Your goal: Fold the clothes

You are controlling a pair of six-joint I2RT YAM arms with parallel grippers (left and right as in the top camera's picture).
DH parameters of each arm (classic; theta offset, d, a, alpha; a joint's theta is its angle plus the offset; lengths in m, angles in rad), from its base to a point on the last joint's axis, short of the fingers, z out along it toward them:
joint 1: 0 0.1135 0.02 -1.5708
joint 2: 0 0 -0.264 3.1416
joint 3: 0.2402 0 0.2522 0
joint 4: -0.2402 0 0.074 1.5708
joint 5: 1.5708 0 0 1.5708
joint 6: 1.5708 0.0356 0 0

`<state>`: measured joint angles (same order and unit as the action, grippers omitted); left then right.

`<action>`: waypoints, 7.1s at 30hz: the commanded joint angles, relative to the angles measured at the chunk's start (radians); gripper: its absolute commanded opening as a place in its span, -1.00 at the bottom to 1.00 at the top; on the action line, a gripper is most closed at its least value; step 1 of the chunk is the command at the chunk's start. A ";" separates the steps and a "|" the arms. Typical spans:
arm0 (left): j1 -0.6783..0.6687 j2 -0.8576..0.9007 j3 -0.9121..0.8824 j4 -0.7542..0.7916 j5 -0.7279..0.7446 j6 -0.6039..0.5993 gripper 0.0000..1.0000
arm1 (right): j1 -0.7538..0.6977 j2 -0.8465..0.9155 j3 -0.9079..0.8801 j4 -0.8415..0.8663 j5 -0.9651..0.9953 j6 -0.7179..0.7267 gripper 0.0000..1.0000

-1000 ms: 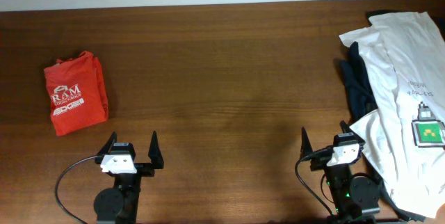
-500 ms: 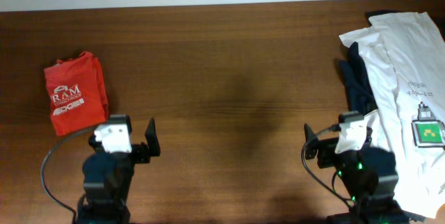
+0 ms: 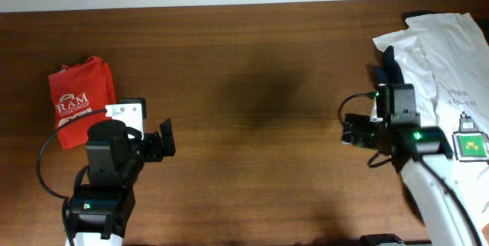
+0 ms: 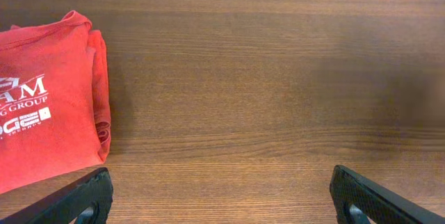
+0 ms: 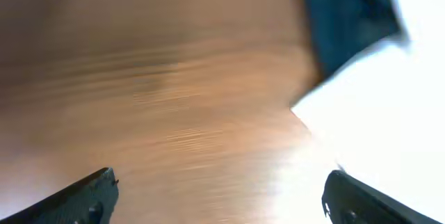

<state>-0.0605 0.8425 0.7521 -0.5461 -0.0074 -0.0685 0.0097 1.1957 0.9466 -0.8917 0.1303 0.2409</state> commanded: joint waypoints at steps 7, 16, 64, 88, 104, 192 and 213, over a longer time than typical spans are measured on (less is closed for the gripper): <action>0.004 0.000 0.025 -0.001 0.011 0.009 0.99 | -0.180 0.401 0.016 0.036 0.143 0.184 0.58; 0.004 0.000 0.025 -0.002 0.011 0.009 0.98 | -0.189 0.560 0.012 0.200 0.222 0.188 0.51; 0.004 0.000 0.025 0.013 0.011 0.009 0.98 | 0.266 0.197 0.850 -0.318 -0.733 -0.347 -0.92; 0.001 0.127 0.025 0.070 0.374 -0.063 0.98 | 0.265 0.453 0.860 -0.404 -0.158 -0.011 0.97; -0.262 0.837 0.025 0.364 0.517 -0.523 0.68 | 0.099 0.453 0.860 -0.537 -0.156 -0.011 0.97; -0.266 0.919 0.158 0.100 0.133 -0.441 -0.74 | 0.099 0.454 0.858 -0.597 -0.032 -0.011 0.97; 0.055 0.760 0.253 -0.545 0.330 -0.375 0.98 | 0.099 0.456 0.858 -0.598 -0.028 -0.011 0.97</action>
<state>0.0483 1.6108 1.0557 -1.0882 0.2070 -0.4370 0.1108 1.6630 1.7954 -1.4887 0.0864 0.2283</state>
